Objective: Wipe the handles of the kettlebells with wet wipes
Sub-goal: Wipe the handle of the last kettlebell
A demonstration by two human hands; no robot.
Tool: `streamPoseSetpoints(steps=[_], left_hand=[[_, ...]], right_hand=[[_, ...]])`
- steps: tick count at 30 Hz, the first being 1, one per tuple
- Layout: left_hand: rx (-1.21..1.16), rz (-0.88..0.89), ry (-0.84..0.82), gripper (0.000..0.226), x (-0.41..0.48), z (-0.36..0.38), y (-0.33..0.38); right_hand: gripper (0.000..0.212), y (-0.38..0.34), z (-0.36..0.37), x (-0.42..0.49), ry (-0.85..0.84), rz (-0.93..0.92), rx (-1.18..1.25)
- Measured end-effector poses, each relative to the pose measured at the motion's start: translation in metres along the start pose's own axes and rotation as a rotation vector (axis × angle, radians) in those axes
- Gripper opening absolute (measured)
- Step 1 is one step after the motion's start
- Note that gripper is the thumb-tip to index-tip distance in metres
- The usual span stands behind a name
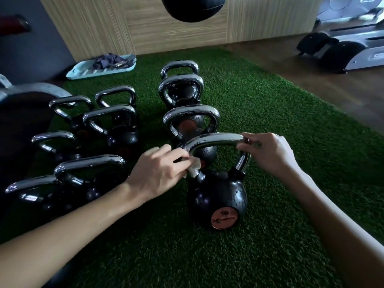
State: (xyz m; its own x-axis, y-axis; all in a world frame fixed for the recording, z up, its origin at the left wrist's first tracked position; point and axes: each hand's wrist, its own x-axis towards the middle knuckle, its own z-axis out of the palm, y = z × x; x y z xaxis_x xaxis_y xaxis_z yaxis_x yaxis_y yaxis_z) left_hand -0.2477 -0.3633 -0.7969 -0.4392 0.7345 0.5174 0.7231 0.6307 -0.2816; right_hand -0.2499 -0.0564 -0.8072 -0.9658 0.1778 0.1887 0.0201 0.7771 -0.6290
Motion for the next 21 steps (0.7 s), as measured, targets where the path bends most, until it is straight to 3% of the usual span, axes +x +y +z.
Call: streamPoseSetpoints(steps=[3, 6, 11, 21], left_hand=[[0.004, 0.001, 0.015, 0.017, 0.014, -0.001, 0.005], [0.068, 0.042, -0.005, 0.035, 0.004, 0.007, 0.016], [0.101, 0.090, -0.021, 0.012, -0.017, 0.007, 0.023], [-0.366, -0.216, 0.244, 0.028, 0.018, -0.053, 0.029]], right_hand=[[0.039, -0.002, -0.001, -0.003, -0.002, -0.012, 0.014], [0.040, -0.003, -0.001, -0.009, 0.003, -0.026, 0.009], [0.045, -0.005, -0.002, -0.023, 0.019, -0.030, -0.008], [0.053, -0.014, -0.030, -0.079, -0.055, -0.059, -0.109]])
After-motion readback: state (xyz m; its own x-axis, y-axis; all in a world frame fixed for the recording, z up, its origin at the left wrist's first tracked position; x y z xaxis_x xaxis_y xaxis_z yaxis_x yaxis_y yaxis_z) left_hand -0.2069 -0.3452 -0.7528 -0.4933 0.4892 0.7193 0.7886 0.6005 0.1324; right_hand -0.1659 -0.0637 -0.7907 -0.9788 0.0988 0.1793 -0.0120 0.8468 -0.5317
